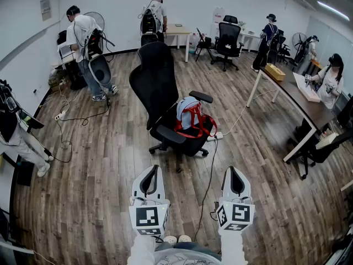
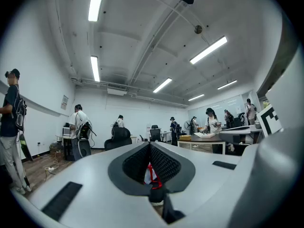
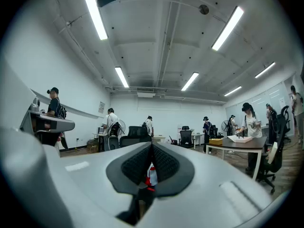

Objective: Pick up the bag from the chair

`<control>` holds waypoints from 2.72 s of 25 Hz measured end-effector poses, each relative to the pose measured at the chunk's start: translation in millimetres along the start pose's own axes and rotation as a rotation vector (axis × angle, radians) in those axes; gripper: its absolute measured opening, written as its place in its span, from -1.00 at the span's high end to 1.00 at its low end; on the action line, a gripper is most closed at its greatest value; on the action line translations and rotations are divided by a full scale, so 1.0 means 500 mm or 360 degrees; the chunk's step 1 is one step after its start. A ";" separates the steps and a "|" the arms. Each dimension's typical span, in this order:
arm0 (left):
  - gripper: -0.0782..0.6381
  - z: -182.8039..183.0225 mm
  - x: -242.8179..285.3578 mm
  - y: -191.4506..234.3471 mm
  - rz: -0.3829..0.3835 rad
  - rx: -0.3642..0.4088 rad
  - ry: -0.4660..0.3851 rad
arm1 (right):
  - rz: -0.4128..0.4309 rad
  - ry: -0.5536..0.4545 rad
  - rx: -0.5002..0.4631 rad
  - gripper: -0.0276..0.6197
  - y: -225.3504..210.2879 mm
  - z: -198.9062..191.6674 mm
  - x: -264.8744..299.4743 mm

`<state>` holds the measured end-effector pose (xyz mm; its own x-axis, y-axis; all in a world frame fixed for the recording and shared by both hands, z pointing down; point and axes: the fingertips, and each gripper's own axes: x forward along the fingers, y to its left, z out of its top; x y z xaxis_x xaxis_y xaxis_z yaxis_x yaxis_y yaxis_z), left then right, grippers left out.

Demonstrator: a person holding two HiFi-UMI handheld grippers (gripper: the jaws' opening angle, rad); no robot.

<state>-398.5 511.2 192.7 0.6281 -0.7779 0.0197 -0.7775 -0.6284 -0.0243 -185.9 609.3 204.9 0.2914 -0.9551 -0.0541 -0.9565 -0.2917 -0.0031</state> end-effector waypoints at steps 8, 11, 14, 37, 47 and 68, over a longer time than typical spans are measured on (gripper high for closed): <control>0.76 0.003 0.009 -0.010 -0.0018 0.0016 -0.0012 | -0.0002 -0.0002 0.0007 0.89 -0.009 -0.007 0.005; 0.76 0.003 0.014 -0.013 -0.0018 0.0022 -0.0009 | -0.0005 -0.0004 0.0022 0.89 -0.016 -0.009 0.008; 0.76 -0.004 0.020 -0.018 -0.0003 0.0015 0.0004 | -0.0005 -0.0009 0.0036 0.89 -0.027 -0.011 0.009; 0.76 -0.079 0.221 -0.012 0.0059 -0.0021 0.0091 | 0.0074 0.0099 0.0036 0.88 -0.103 -0.106 0.203; 0.76 -0.058 0.576 0.055 -0.0048 -0.0023 0.0073 | 0.0009 0.0100 0.0021 0.88 -0.164 -0.108 0.534; 0.76 -0.154 0.958 0.108 -0.0031 -0.0079 0.0250 | 0.0011 0.0254 0.0046 0.88 -0.287 -0.212 0.921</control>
<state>-142.2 104.8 277.6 0.6333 -0.7537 0.1760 -0.7684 -0.6393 0.0272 86.9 205.8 286.6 0.2810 -0.9540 0.1049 -0.9578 -0.2857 -0.0320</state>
